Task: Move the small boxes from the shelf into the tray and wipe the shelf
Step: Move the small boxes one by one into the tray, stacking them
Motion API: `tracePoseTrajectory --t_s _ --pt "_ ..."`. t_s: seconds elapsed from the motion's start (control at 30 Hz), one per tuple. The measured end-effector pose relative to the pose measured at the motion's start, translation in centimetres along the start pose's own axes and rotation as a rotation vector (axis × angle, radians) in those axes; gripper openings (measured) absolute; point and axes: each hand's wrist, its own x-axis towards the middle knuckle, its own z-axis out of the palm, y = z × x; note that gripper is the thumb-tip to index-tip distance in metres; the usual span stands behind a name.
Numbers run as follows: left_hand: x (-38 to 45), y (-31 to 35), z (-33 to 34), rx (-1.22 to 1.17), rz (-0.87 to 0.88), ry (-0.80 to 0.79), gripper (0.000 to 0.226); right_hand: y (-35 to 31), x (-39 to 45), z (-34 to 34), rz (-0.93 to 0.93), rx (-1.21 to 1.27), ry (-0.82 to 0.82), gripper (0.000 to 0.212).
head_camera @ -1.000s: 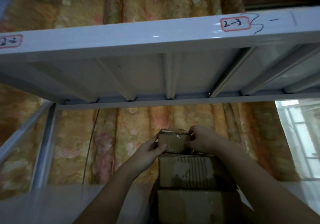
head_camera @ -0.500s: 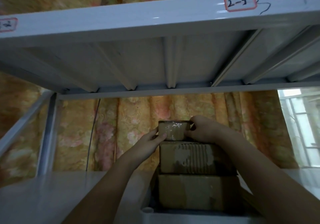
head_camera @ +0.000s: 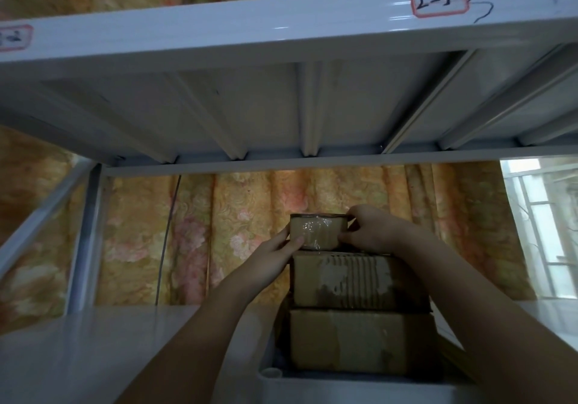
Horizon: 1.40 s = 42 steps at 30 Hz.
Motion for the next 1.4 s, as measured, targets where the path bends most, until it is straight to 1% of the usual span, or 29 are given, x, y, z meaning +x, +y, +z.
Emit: tracePoseTrajectory --t_s 0.07,0.1,0.13,0.17,0.2,0.27,0.33,0.4,0.47,0.5,0.53,0.6,0.67,0.73,0.87,0.97,1.03,1.17,1.23,1.33,1.4 --pt "0.2 0.3 -0.1 0.049 0.015 0.015 0.044 0.0 0.0 0.1 0.023 0.022 -0.018 0.041" --pt "0.2 0.4 -0.1 0.074 0.019 0.046 0.048 -0.1 -0.2 0.1 0.034 0.054 -0.019 0.043" --pt "0.3 0.5 0.0 0.108 0.027 0.095 0.055 -0.3 -0.5 0.1 0.033 0.088 0.015 0.047" --pt "0.4 0.5 0.0 0.169 0.05 0.148 0.06 -0.7 -0.9 0.0 0.012 0.097 0.1 0.05" --pt "0.4 0.5 -0.1 0.263 0.093 0.195 0.061 -1.1 -1.2 -0.2 -0.025 0.096 0.226 0.049" --pt "0.2 0.6 -0.2 0.439 0.206 0.271 0.055 -2.2 -2.1 -0.9 -0.124 0.145 0.47 0.041" --pt "0.0 0.9 -0.1 0.538 0.317 0.354 0.049 -3.2 -2.9 -1.6 -0.185 0.147 0.578 0.038" --pt "-0.1 1.3 -0.1 0.614 0.416 0.417 0.044 -4.1 -3.3 -1.9 -0.193 -0.02 0.569 0.04" --pt "0.1 2.0 0.0 0.793 0.489 0.431 0.05 -4.5 -3.7 -2.6 -0.162 -0.218 0.474 0.044" --pt "0.5 2.5 -0.4 0.889 0.494 0.441 0.053 -4.7 -3.8 -3.0 -0.14 -0.282 0.409 0.046" --pt "0.8 3.4 -0.6 0.93 0.476 0.447 0.053 -4.7 -4.2 -3.7 -0.11 -0.347 0.35 0.048" --pt "1.4 5.9 -0.3 0.948 0.434 0.446 0.048 -3.9 -5.0 -5.3 -0.041 -0.455 0.245 0.052" --pt "1.8 8.3 1.4 0.978 0.423 0.43 0.041 -2.7 -6.3 -6.9 0.032 -0.54 0.16 0.056" --pt "2.0 10.4 4.2 1.011 0.449 0.4 0.04 -1.0 -7.6 -8.2 0.124 -0.618 0.101 0.057" --pt "1.5 12.8 11.7 1.011 0.547 0.271 0.036 3.0 -11.1 -10.8 0.306 -0.778 0.083 0.055" --pt "0.5 14.1 17.4 1.027 0.579 0.152 0.034 5.6 -14.7 -13.0 0.423 -0.879 0.054 0.05" --pt "-0.1 15.1 20.8 1.01 0.594 0.077 0.034 7.2 -16.9 -14.7 0.5 -0.919 0.046 0.051" --pt "-0.7 16.3 26.6 1.027 0.64 -0.039 0.038 10.8 -21.0 -18.3 0.666 -0.852 0.057 0.053" --pt "-1.0 17.0 28.7 1.037 0.636 -0.093 0.04 12.7 -22.9 -19.7 0.733 -0.794 0.053 0.053" --pt "-1.3 18.2 31.1 1.063 0.575 -0.17 0.042 14.9 -25.5 -21.8 0.789 -0.713 0.08 0.051" --pt "-1.2 18.8 33.0 1.009 0.496 -0.247 0.043 15.4 -27.2 -23.2 0.806 -0.68 0.11 0.05"
